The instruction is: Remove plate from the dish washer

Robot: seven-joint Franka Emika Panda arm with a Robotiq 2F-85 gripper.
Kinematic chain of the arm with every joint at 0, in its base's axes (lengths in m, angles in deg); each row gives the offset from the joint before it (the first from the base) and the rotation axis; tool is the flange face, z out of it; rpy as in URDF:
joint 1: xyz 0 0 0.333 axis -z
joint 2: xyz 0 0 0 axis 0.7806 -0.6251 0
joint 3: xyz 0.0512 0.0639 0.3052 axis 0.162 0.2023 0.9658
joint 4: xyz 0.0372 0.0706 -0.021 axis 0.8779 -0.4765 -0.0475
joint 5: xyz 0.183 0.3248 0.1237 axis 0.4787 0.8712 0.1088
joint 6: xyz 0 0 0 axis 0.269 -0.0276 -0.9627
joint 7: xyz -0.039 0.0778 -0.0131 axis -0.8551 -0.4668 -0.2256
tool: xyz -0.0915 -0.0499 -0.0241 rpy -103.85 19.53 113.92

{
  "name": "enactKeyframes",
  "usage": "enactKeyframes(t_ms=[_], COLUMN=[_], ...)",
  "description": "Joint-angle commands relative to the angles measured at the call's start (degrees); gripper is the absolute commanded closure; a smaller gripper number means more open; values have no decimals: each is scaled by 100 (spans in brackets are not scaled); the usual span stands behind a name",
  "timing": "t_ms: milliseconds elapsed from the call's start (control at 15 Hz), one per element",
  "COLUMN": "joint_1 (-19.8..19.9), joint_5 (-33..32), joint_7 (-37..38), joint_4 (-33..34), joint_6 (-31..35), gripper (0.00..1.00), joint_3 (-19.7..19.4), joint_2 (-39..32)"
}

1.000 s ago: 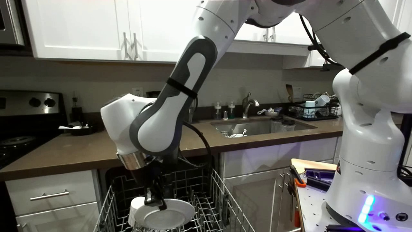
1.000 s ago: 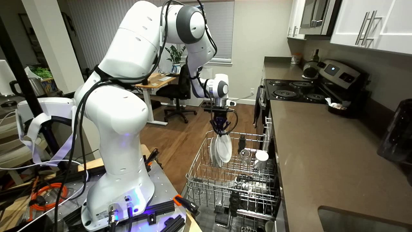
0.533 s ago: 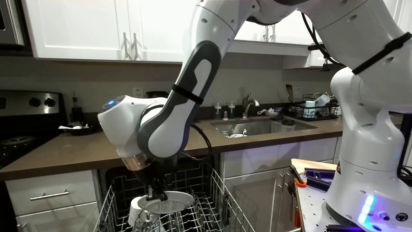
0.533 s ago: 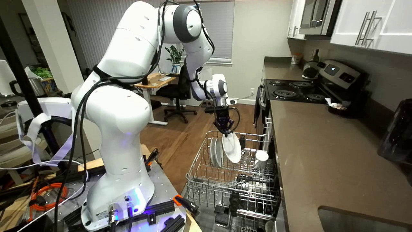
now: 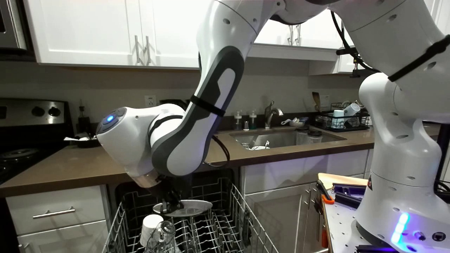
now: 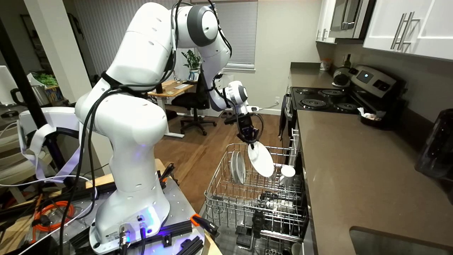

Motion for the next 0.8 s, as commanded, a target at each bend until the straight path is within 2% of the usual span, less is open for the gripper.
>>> enactKeyframes(t_ms=[0, 400, 733], joint_1=[-174, -233, -120], joint_5=[-437, -1060, -1398], joint_7=[469, 1064, 1309], joint_4=[193, 391, 488], joint_6=[-553, -1352, -1776], gripper=[93, 93, 93], joint_3=[-58, 41, 239], joint_2=[19, -22, -42])
